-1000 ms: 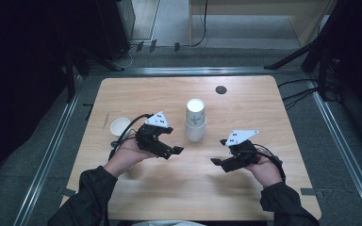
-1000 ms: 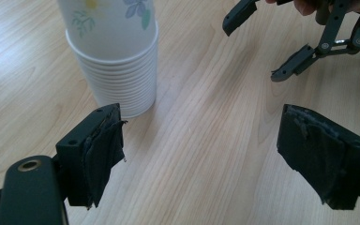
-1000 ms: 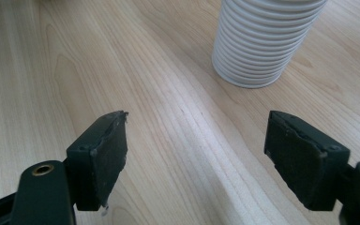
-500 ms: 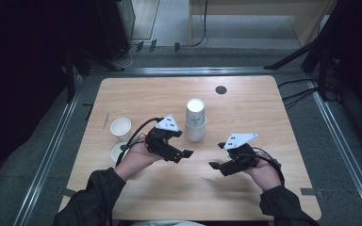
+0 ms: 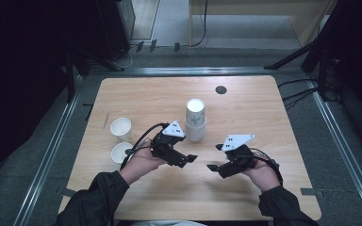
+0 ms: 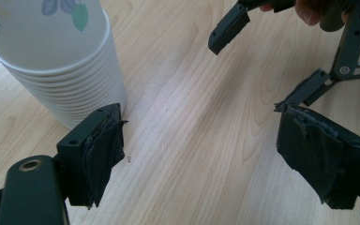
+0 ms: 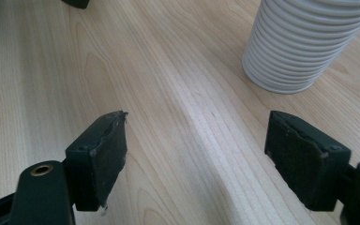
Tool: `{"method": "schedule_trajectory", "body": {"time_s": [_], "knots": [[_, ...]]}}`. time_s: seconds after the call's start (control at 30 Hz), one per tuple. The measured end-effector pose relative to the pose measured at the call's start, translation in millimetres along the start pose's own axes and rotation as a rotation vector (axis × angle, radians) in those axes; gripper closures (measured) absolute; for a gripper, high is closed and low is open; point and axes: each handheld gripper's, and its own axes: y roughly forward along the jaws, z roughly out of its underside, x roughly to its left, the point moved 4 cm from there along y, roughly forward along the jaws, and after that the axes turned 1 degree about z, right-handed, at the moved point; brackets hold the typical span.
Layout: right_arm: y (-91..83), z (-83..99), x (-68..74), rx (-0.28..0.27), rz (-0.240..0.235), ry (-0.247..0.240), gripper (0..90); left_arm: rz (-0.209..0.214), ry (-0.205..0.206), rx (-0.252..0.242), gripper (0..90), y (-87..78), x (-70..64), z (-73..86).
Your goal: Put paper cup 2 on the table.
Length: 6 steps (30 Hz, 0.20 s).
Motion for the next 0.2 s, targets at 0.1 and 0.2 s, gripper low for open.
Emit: {"method": "schedule_trajectory", "body": {"time_s": [0.1, 0.2], "knots": [[0.1, 0.0, -1.7, 0.000, 0.003, 0.008, 21.6, -0.018, 0.002, 0.001, 15.3, 2.5, -0.4, 1.8], [1.3, -0.5, -2.1, -0.001, -0.001, 0.003, 21.6, -0.049, 0.011, 0.002, 15.3, 4.5, -2.1, 4.1]]}}
